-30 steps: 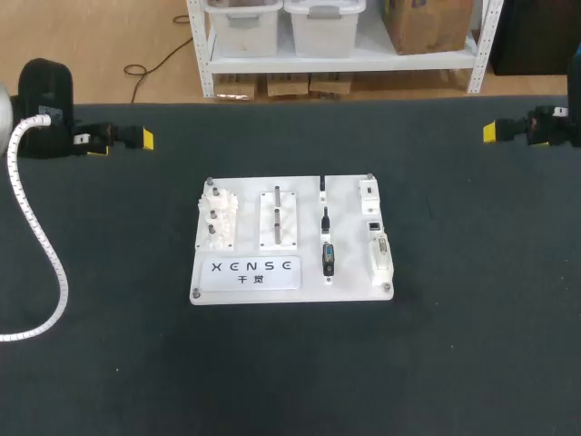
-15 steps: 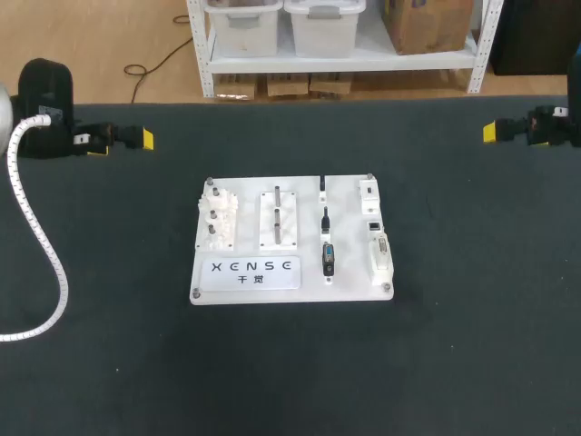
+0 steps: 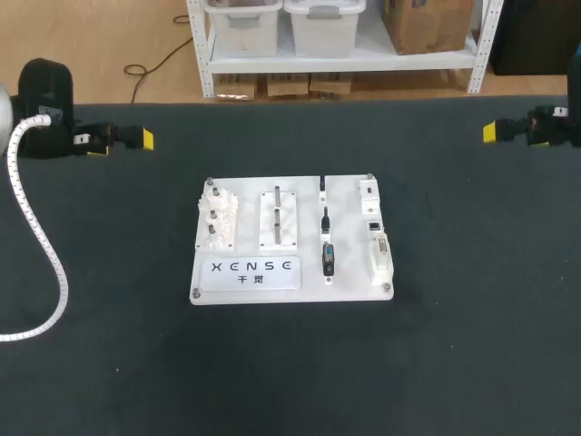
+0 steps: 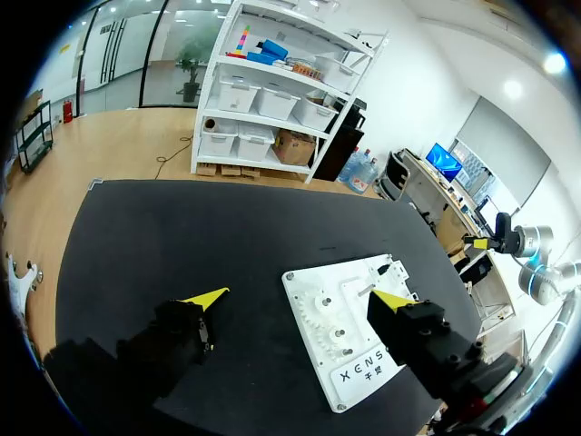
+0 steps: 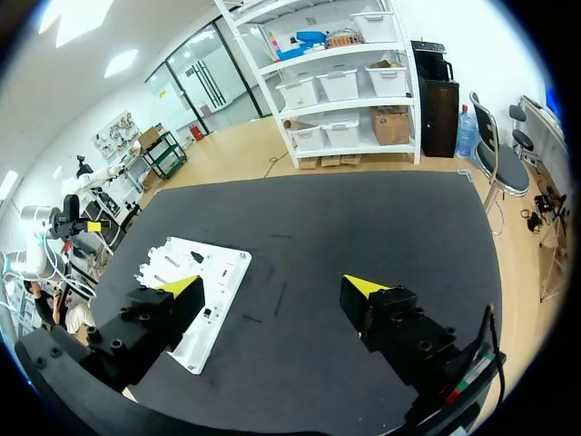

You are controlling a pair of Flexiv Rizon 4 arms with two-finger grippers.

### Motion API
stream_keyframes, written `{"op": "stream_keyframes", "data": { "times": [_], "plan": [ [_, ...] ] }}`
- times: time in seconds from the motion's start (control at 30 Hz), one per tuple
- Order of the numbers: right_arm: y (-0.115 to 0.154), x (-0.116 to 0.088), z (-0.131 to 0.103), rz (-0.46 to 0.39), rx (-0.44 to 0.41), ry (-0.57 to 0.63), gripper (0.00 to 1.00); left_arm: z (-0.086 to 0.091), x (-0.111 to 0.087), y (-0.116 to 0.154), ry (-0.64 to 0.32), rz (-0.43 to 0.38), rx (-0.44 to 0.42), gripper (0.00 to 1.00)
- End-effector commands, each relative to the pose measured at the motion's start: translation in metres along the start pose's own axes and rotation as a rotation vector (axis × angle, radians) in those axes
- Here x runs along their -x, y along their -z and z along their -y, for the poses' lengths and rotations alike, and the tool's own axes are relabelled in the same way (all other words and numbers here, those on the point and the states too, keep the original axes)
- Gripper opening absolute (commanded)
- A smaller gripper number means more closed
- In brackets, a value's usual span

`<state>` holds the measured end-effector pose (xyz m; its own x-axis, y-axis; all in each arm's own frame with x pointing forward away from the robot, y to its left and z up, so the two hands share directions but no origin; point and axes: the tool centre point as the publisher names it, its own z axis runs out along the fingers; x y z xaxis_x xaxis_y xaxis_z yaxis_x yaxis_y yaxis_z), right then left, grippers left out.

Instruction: Insert the USB connector, Ethernet cable, and multi-pin plug into their matching sockets one by one.

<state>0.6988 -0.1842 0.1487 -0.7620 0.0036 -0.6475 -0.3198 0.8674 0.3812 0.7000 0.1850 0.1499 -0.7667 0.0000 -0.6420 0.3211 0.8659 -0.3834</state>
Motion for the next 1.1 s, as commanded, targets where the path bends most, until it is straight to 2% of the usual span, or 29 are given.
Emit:
{"op": "stream_keyframes", "data": {
  "times": [0.03, 0.6, 0.67, 0.77, 0.9, 0.93, 0.97, 1.1],
  "plan": [
    [0.000, 0.000, -0.001, -0.001, -0.004, 0.000, 1.00, 0.000, 0.000, 0.000, 0.000, 0.000, 0.000, 1.00],
    [0.000, 0.000, -0.001, -0.001, -0.004, 0.000, 1.00, 0.000, 0.000, 0.000, 0.000, 0.000, 0.000, 1.00],
    [0.000, 0.000, -0.001, -0.001, -0.004, 0.000, 1.00, -0.001, 0.000, -0.002, -0.067, -0.041, -0.006, 1.00],
    [0.000, 0.000, -0.001, -0.001, -0.004, 0.000, 1.00, -0.002, -0.002, -0.007, -0.206, -0.080, -0.079, 1.00],
    [0.000, 0.000, -0.001, -0.001, -0.004, 0.000, 1.00, 0.009, -0.006, -0.010, -0.458, -0.103, -0.181, 1.00],
    [0.000, 0.000, -0.001, -0.001, -0.004, 0.000, 1.00, 0.010, -0.009, -0.010, -0.532, -0.117, -0.177, 1.00],
    [0.000, 0.000, -0.001, -0.001, -0.004, 0.000, 1.00, 0.012, -0.013, -0.011, -0.598, -0.114, -0.222, 1.00],
    [0.000, 0.000, -0.001, -0.001, -0.004, 0.000, 1.00, 0.034, -0.027, -0.012, -0.765, -0.149, -0.361, 1.00]
  ]
}}
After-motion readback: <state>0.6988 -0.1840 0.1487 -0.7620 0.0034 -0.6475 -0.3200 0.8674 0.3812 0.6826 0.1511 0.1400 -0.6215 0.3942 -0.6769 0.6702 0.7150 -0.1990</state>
